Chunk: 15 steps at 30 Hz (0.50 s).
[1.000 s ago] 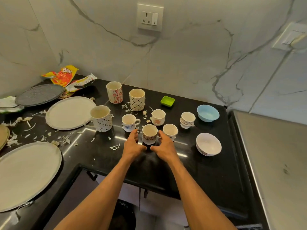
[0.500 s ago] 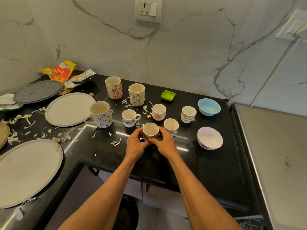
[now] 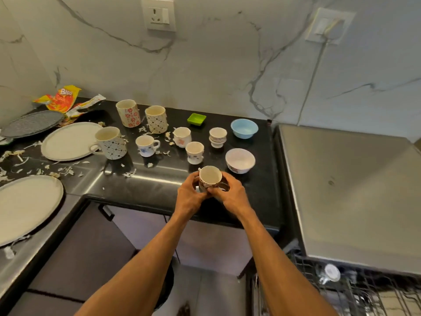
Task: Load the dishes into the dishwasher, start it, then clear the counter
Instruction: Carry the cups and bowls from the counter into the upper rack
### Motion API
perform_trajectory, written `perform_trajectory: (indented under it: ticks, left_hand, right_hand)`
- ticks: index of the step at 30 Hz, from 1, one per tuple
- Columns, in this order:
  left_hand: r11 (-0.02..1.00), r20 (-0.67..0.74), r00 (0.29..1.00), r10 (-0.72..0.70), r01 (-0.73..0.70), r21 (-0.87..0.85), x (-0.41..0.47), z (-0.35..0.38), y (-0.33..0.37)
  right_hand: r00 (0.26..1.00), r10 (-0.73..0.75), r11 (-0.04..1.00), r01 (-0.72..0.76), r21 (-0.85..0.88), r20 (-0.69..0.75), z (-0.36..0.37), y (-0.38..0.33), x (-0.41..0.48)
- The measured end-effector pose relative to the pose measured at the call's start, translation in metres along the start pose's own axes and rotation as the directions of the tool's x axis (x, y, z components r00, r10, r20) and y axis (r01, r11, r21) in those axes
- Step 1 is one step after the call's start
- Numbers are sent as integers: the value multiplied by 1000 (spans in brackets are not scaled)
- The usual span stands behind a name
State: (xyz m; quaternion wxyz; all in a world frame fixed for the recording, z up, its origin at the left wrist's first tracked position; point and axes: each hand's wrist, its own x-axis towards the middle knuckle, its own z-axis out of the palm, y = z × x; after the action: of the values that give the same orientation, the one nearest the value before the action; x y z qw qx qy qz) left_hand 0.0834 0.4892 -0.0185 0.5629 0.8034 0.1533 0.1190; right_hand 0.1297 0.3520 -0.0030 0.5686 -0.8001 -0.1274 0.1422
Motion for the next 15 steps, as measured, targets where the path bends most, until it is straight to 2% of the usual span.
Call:
perform_trajectory:
  ticks: [8,15]
  left_hand:
    - [997,81,994,74,-74,-1,-91,118,45]
    - [996,254,964,82,-87,7,-165,219,62]
  right_hand:
    - [988,-41,999,42,4,-146,-115,53,-104]
    - [955,98,985,-52,167,-281,-206,109,-199]
